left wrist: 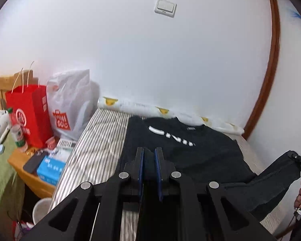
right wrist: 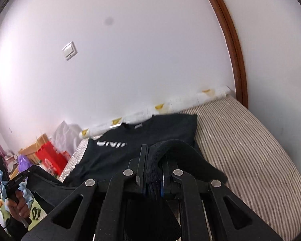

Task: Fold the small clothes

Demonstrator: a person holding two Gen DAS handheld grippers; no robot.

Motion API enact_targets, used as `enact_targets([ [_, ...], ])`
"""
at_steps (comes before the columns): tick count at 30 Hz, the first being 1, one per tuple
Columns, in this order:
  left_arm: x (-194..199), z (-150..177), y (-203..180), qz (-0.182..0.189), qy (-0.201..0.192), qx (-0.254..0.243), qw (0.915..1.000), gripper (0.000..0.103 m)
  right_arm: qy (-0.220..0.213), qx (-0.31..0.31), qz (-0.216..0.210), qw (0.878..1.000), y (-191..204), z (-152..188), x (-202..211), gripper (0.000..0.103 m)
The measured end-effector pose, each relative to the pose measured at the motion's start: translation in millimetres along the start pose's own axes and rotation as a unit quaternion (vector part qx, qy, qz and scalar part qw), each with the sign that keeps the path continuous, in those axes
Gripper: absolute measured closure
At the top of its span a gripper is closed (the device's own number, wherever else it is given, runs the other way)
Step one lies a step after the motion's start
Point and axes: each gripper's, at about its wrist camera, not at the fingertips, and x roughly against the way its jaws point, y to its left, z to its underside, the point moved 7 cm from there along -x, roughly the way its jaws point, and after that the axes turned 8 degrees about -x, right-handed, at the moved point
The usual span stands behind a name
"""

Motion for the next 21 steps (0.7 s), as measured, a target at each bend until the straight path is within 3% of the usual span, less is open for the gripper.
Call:
enact_targets([
  [11,-110.1,-39.3,7.6,-0.036,-0.007,-0.012,0.9992,0.092,-0.009,-0.023,0.010,1.000,-11.7,-49.2,-108.8,0.094],
  [17,-181.7,-16.7,8.2,-0.059,0.021,-0.023,0.9978,0.092,0.006,-0.027,0.047,0.999,-41.9,-27.9,-181.3,0.094],
  [21,-209.5,4.8,14.9,-0.071,0.049,-0.022,0.9960,0.092,0.017,-0.032,0.056,0.998,-56.3,-8.6,-220.0,0.094],
])
